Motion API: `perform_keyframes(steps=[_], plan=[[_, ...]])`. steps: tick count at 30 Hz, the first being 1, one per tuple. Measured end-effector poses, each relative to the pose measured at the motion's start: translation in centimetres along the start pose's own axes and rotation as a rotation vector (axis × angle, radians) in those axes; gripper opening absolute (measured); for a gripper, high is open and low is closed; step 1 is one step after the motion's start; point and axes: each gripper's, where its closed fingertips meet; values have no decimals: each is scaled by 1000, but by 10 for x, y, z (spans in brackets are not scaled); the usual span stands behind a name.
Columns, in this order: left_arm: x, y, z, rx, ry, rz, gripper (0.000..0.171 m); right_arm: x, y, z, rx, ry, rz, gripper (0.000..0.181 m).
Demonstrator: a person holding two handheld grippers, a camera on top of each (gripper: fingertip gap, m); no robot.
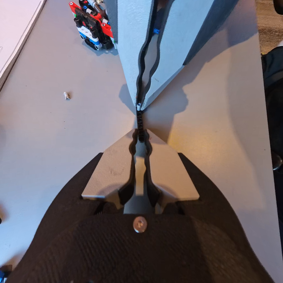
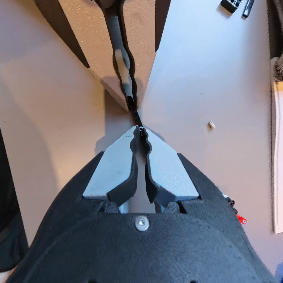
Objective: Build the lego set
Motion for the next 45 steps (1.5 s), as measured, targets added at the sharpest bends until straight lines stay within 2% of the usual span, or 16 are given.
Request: perform_keyframes(steps=[6,15,19,23,26,32,37,45], plan=[[0,0,0,5,-2,-1,5,0,0,0,28,73,-83,2],[0,0,-1,-1,6,0,5,1,-2,1,65,138,-126,3],[0,0,-1,1,12,0,5,2,-3,1,57,119,-73,3],[0,0,-3,2,20,1,5,3,-2,1,-20,141,-1,2],[0,0,-2,0,20,2,5,3,-1,-1,10,97,29,3],[0,0,-2,-3,22,1,5,-3,0,4,-9,89,21,5],[0,0,-2,-5,24,1,5,8,8,2,-6,98,63,1],[0,0,-2,-4,23,1,5,7,4,-2,-10,128,36,0]])
Point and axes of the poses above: each gripper's, where its closed fingertips meet, y back along the fingers, x out of its top, z = x × y across the jaws, and after that the axes turned 14 degrees about -z, right-handed
